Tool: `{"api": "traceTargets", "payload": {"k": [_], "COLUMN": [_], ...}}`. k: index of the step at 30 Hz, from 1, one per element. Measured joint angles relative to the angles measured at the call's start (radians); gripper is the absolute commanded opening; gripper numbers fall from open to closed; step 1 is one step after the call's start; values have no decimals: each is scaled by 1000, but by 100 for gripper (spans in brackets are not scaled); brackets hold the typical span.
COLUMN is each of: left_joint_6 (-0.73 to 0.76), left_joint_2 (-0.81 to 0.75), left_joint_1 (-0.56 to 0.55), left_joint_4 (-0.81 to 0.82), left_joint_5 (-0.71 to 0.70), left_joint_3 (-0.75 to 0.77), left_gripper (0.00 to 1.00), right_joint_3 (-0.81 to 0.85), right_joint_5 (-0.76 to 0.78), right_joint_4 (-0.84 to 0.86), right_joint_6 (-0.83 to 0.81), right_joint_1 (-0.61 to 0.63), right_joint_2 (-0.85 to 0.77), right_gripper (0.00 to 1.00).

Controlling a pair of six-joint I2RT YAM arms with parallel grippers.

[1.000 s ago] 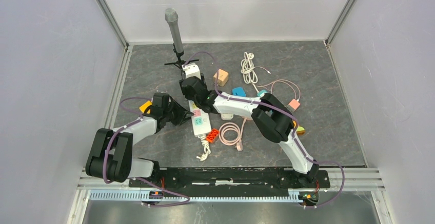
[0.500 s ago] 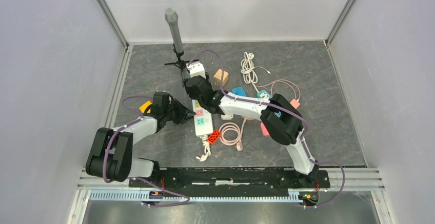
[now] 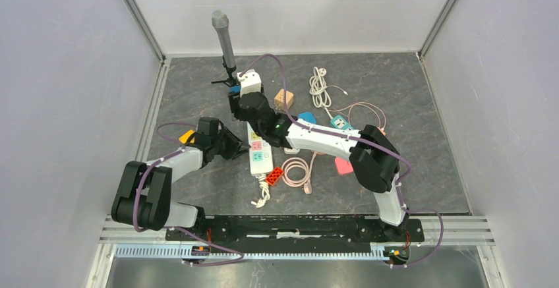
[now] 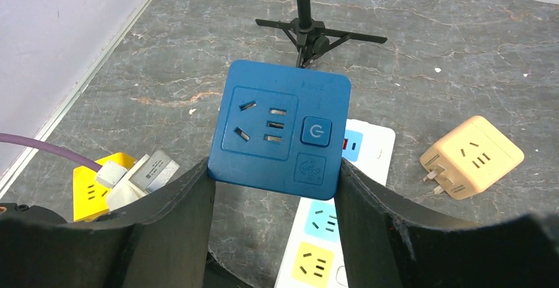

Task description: Pull the plug off the socket

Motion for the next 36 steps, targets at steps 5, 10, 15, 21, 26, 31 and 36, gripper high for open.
{"api": "traceTargets", "payload": {"k": [5, 10, 15, 21, 26, 31, 36], "left_joint_6": [26, 86, 148, 216, 275, 344, 390], "left_joint_2": [-13, -83, -288, -537, -660, -748, -804], "left_joint_1": [0, 1, 1, 1, 1, 1, 1], "left_joint_4": [-84, -273, -448, -649, -787, -850, -869], "left_joint_5": [-29, -85, -201, -390, -478, -525, -535], "left_joint_3": [32, 115, 217, 287, 380, 473, 544], "left_gripper": [48, 69, 86, 100, 100, 100, 100], "right_joint_3": [-4, -45, -152, -355, -412, -487, -514], "right_joint_5": [0, -6, -39, -109, -285, -500, -663], "right_joint_4": [0, -7, -18, 21, 61, 109, 124], "right_joint_6": [-1, 0, 21, 32, 20, 17, 6], "right_joint_1": [-1, -2, -15, -39, -47, -19, 58], "right_joint_2": [-1, -35, -127, -293, -341, -339, -291], "right_gripper": [0, 0, 0, 0, 3, 6, 11]}}
